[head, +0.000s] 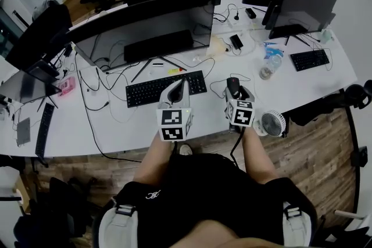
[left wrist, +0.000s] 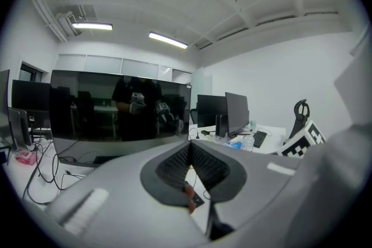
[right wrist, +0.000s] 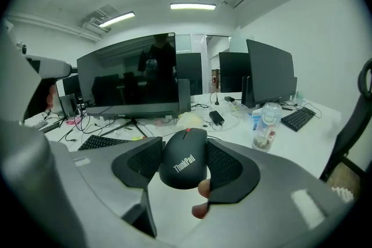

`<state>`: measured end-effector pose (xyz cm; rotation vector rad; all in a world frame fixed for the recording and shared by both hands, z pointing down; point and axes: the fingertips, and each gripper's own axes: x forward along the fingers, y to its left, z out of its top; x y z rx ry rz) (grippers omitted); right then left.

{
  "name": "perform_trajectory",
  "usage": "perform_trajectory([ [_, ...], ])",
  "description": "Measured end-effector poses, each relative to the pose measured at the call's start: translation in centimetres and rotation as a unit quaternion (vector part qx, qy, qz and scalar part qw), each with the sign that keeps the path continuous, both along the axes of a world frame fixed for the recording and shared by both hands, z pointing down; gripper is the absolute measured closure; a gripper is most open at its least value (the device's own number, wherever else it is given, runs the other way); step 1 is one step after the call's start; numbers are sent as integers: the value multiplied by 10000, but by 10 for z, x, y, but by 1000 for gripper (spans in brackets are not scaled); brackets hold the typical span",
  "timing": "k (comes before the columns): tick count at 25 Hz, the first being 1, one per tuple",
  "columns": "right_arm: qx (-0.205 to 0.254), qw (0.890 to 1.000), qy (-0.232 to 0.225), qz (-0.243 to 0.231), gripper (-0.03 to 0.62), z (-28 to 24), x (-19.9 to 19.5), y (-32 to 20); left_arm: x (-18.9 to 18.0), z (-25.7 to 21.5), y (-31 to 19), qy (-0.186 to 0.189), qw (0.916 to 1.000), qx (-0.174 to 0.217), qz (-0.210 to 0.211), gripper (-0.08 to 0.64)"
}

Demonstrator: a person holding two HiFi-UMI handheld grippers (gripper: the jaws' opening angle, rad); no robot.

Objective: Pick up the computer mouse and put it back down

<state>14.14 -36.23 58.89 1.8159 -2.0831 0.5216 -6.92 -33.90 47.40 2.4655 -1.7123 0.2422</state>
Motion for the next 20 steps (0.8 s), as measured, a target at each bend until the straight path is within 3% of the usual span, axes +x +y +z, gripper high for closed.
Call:
perform_trajectory([
  [10,-634,9980,-18,-83,347,82,-11,7,-17,2,7,-54,9998,-49,-162,509],
  [20,-1468,9890,-111,-132,348,161,-12,32,-26,8,11,-123,9996,-109,-246,509],
])
